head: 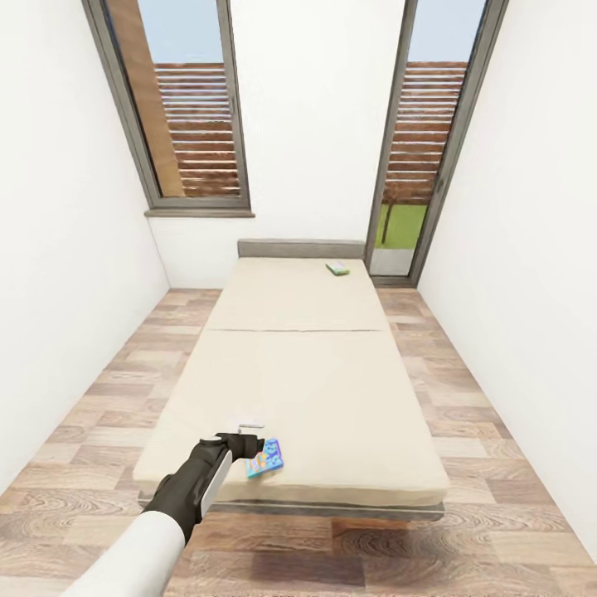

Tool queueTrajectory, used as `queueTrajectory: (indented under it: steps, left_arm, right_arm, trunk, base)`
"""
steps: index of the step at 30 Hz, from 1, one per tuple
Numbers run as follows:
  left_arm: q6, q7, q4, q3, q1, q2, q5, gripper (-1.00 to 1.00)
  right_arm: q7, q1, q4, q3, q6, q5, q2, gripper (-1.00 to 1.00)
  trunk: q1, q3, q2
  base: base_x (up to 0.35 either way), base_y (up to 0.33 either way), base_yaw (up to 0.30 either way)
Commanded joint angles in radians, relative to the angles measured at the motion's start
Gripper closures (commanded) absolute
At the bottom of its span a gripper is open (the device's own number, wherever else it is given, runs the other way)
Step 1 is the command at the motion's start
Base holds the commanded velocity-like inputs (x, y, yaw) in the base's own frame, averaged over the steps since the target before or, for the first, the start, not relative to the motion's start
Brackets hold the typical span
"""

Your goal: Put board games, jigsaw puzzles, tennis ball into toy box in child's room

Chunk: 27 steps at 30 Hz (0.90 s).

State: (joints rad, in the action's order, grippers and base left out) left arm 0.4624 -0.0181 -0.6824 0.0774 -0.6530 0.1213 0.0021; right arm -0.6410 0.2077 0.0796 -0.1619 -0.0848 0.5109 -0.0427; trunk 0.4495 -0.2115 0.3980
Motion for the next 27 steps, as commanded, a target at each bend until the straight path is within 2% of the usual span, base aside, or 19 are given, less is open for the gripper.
queueTrajectory:
  steps: [1, 11, 27]
  left_arm:
    - [0.006, -0.002, -0.002, 0.002, 0.000, 0.000, 0.001, -1.00]
    - [0.005, 0.002, -0.002, 0.002, 0.000, 0.000, 0.001, -1.00]
    - [0.007, 0.009, -0.002, 0.000, 0.000, 0.000, 0.001, -1.00]
  right_arm:
    - [0.000, 0.001, -0.001, -0.008, -0.006, 0.006, 0.000, -1.00]
    - [0.025, 0.001, -0.001, -0.008, -0.007, 0.005, 0.002, -1.00]
    - [0.028, 0.001, -0.001, -0.009, -0.010, 0.004, 0.002, -1.00]
  trunk:
    - [0.000, -0.004, 0.002]
    - [0.000, -0.020, 0.002]
    - [0.000, -0.046, 0.002]
  base:
    - [0.000, 0.000, -0.079]
    - [0.000, 0.000, -0.079]
    - [0.000, 0.000, -0.079]
